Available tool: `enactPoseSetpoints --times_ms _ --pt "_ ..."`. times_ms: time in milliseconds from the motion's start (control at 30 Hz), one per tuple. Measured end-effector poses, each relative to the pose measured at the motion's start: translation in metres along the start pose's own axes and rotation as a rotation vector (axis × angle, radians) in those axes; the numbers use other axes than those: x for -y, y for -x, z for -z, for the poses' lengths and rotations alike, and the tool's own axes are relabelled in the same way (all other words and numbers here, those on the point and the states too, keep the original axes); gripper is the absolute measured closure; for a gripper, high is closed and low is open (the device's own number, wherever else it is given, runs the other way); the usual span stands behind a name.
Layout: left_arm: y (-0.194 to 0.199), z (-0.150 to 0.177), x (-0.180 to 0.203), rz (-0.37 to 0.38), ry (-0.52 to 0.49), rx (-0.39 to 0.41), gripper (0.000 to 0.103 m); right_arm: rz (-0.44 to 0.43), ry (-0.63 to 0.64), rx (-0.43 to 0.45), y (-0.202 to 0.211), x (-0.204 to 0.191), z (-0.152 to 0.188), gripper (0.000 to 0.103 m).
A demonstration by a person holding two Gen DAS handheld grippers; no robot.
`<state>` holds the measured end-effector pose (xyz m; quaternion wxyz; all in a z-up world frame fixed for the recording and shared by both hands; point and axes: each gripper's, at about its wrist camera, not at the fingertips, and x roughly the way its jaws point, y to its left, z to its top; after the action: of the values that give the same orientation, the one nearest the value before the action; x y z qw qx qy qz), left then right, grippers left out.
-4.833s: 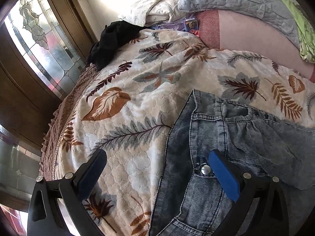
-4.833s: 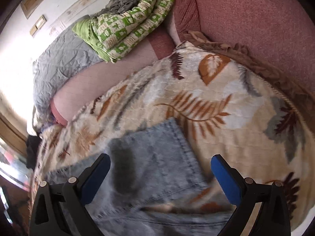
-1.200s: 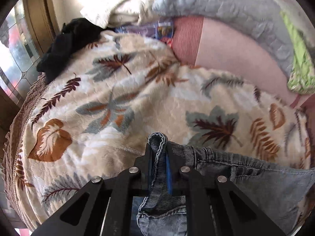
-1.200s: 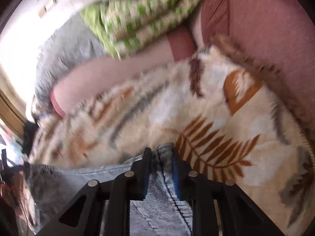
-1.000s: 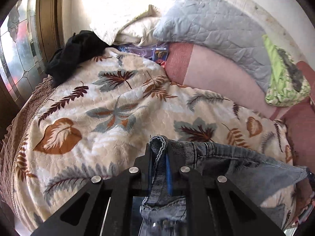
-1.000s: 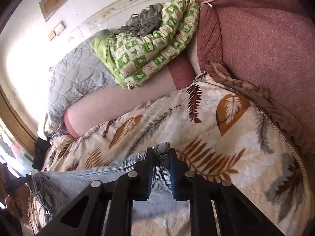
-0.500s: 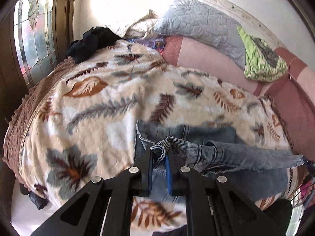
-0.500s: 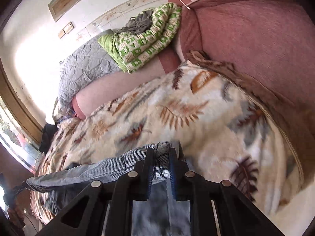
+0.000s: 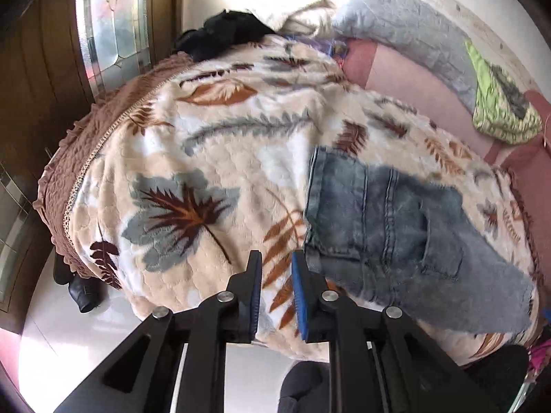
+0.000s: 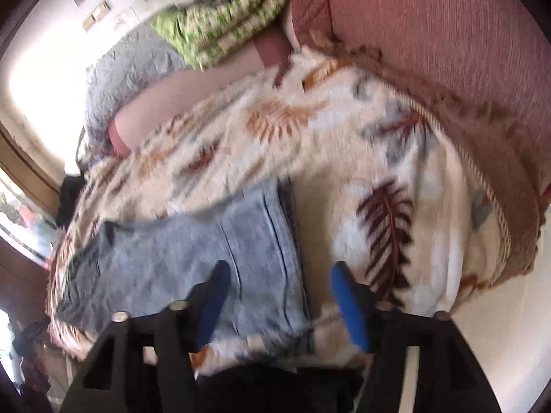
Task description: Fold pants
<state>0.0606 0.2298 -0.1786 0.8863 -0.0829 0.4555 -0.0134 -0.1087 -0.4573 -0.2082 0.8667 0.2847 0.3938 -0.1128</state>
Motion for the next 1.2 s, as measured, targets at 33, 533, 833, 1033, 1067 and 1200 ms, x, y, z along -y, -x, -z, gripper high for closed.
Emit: enactPoseSetpoints --times_ms 33,533,833,1033,1067,1200 --pt "0.003 -0.003 0.004 0.013 -0.004 0.007 0.086 0.004 0.001 0.019 -0.002 -0.005 -0.008 0.036" --pt "-0.027 0.002 0.112 0.092 -0.205 -0.015 0.067 0.154 0.082 -0.127 -0.108 -0.031 -0.055 0.091" --pt "-0.067 0.014 0.116 0.054 -0.192 -0.086 0.067 0.255 0.049 -0.114 -0.119 -0.021 -0.052 0.088" --pt "-0.071 0.020 0.116 0.059 -0.217 -0.078 0.064 0.264 0.112 0.072 -0.080 -0.068 -0.069 0.087" --pt "-0.071 0.020 0.118 0.054 -0.228 -0.071 0.062 0.210 0.154 0.070 -0.079 -0.087 -0.072 0.087" --pt "-0.079 0.021 0.122 0.031 -0.240 -0.066 0.058 -0.135 0.266 -0.109 -0.109 -0.169 -0.069 0.087"
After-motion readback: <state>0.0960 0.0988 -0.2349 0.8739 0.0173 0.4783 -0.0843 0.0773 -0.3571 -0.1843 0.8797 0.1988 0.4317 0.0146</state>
